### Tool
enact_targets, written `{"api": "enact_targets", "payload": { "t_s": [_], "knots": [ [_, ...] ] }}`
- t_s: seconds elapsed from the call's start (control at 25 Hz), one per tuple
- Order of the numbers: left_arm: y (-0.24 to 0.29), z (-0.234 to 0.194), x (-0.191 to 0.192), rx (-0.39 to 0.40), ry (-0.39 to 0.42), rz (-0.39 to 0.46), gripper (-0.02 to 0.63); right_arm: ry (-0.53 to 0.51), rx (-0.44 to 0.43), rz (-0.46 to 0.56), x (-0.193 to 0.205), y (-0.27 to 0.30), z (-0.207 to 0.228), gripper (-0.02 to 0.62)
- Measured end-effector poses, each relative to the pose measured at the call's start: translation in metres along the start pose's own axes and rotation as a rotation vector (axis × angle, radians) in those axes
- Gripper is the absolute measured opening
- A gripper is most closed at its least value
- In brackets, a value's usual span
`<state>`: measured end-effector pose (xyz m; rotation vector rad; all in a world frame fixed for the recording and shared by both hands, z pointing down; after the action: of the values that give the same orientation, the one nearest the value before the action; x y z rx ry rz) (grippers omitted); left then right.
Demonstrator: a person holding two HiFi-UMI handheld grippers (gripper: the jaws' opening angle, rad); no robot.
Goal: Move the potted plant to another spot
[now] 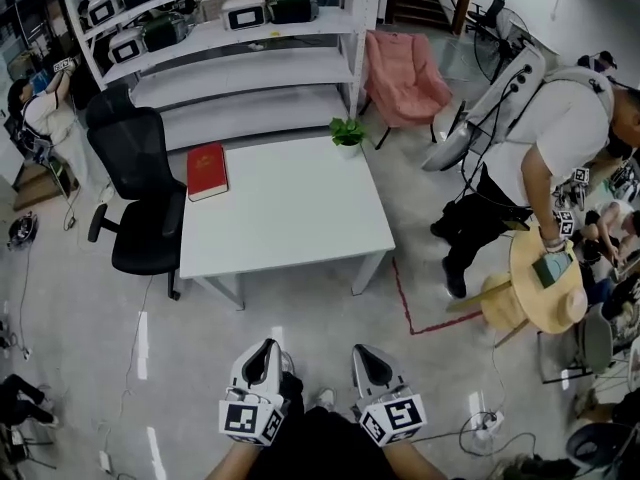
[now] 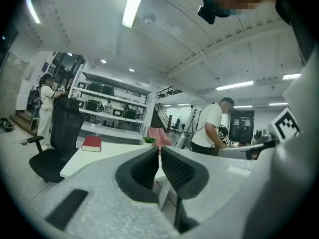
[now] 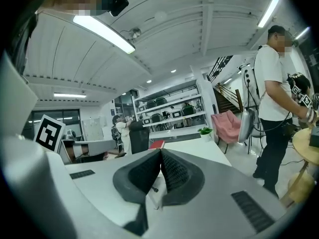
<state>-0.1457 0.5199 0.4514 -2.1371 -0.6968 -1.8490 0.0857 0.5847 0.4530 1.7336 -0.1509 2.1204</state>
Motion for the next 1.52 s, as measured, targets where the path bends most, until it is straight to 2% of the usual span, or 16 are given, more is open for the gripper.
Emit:
{"api": "enact_targets", "payload": {
  "t_s": [0.16, 0.28, 0.6, 0.96, 1.24, 1.52],
  "knots": [
    [0.017, 0.002, 0.006, -0.011, -0.004, -0.023, 0.03, 0.014, 0.003, -0.003, 0.0, 0.009, 0.016, 0.011],
    [0.041, 0.003, 0.009, 0.009, -0.009, -0.035, 0.031, 0.014, 0.008, -0.012, -0.002, 0.023, 0.03, 0.011],
    [0.132, -0.004, -0.015, 0.057, -0.013, -0.012, 0.031, 0.017, 0.021, -0.013, -0.023, 0.087, 0.077, 0.011],
    [0.243, -0.065, -0.047, 0.083, -0.024, -0.018, 0.031, 0.006, 0.027, -0.029, -0.057, 0.205, 0.113, 0.011],
    [0.326, -0.116, -0.066, 0.116, -0.043, -0.035, 0.031, -0.051, 0.033, -0.059, -0.09, 0.298, 0.143, 0.011],
    [0.369, -0.143, -0.086, 0.128, -0.044, -0.027, 0.031, -0.106, 0.032, -0.117, -0.11, 0.358, 0.17, 0.011]
  ]
}}
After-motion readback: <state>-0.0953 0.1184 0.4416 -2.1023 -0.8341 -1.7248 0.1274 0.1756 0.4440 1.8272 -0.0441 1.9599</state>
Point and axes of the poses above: the fingertips, and each gripper's own axes: y forward along the fingers, z to its right, x out of its underside, the point moved 9 cm from there along -y, backward along the fingers, and after that the axes turned 6 degrees about -x, right-handed, at the moved point
